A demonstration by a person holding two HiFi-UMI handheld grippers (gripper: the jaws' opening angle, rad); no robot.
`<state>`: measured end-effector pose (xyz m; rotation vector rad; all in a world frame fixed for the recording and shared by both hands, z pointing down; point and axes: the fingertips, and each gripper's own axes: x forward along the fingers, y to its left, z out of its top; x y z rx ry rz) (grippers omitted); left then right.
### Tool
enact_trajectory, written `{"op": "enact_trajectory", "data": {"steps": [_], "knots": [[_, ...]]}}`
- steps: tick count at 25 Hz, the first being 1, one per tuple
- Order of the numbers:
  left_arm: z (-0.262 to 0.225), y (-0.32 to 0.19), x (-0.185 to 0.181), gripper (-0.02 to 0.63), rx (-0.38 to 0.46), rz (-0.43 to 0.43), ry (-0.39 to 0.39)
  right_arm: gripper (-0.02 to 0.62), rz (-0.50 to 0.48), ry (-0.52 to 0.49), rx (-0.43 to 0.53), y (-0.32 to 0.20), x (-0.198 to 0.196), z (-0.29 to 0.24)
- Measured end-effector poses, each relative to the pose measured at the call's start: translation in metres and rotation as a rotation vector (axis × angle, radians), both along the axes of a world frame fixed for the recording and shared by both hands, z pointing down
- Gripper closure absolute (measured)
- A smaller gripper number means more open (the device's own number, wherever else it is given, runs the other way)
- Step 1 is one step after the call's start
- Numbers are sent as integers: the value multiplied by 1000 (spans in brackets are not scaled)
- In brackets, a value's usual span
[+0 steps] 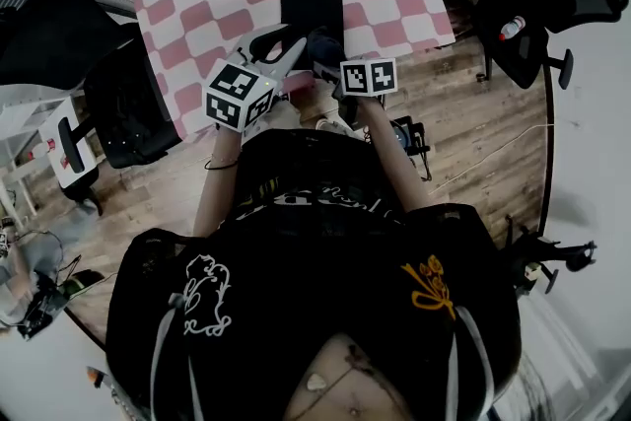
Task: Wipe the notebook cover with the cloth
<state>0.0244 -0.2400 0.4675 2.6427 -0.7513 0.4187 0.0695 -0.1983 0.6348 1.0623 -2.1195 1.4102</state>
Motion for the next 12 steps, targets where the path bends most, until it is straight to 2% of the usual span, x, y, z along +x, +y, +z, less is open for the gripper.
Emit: {"op": "enact_trajectory", "data": {"steps": [12], "knots": [[-3,14,-1,492,10,-29,-8,522,80,9,6,10,39,0]]}}
